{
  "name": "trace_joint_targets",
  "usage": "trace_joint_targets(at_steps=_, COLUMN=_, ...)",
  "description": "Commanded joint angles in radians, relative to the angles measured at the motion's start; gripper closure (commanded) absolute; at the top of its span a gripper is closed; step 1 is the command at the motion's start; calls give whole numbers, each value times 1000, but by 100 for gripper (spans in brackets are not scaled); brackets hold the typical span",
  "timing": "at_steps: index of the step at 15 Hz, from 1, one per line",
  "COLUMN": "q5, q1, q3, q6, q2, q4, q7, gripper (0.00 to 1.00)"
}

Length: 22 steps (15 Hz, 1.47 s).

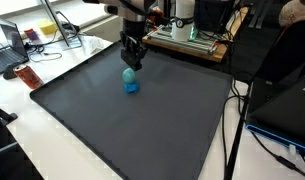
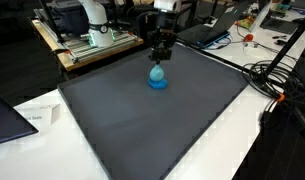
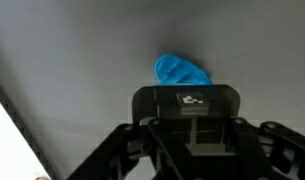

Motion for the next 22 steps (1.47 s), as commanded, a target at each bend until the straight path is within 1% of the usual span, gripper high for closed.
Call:
trace_joint_targets(at_steps=1, q5=7, q1=-15, q3=5, q6=29, q2=48, q4=33, q7=-38, gripper=78)
trace_joint_targets(at_steps=3, q5=7, q1=-13, q3=-3, q6=21, q2=71, q4=44, q7=-36, gripper=78)
trace_joint_targets(at_steps=5, q5=7, q1=-27, q3=10, q6=15, q2=90, q4=54, q7=-51, gripper=78)
trace_joint_targets(at_steps=8, q5=6, q1=-27, q3=-6, q6=4, q2=114, q4=46, q7=-55, gripper=78)
trace_joint_targets(at_steps=12, q5=7, q1=-40, q3=-5, q6=0, q2=142, q4=47, q7=-58, gripper=78)
trace_joint_targets(at_steps=17, q5=6, q1=-63, q3=27, q6=5, q2=186, q4=90, q7=-63, gripper=78)
trace_joint_targets(at_steps=20, q5=6, q1=-49, q3=20, q6=15, q2=204, q4=110, q7=-58, gripper=78)
trace_joint_targets(at_steps=22, q5=6, q1=-47, q3=28, q6=20, q2=219, q4=124, q7=-54, gripper=78)
